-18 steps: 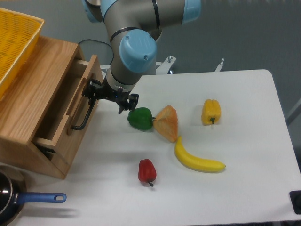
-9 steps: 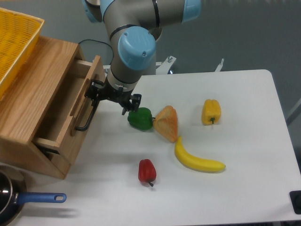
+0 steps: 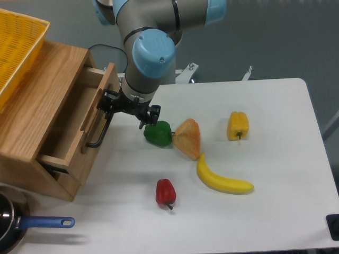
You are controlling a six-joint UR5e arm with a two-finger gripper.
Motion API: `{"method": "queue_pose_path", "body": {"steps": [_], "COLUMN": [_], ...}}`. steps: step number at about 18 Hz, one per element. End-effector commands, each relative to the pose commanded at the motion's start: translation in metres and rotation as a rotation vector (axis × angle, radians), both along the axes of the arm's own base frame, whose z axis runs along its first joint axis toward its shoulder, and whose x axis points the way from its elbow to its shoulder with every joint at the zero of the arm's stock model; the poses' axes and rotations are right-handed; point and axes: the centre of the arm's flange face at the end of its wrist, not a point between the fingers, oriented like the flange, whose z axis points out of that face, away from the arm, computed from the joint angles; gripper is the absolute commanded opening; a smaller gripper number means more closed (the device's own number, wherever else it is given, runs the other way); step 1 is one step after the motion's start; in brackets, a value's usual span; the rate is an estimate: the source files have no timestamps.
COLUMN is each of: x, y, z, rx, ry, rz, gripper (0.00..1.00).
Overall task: Slide the top drawer open
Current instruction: 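Pull the drawer handle outward away from the cabinet, then keep pulling the handle to slide the drawer fully out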
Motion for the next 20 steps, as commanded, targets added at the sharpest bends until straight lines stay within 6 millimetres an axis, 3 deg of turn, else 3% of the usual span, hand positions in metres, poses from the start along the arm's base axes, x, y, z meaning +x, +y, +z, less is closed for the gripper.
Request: {"method": "queue_pose_path", "body": {"steps": [20], "x": [-0.026], "y": [-0.014], "z": [0.004], "rx": [-0.007], "ry": [0.03], "rz": [0.013], "gripper": [1.0]}}
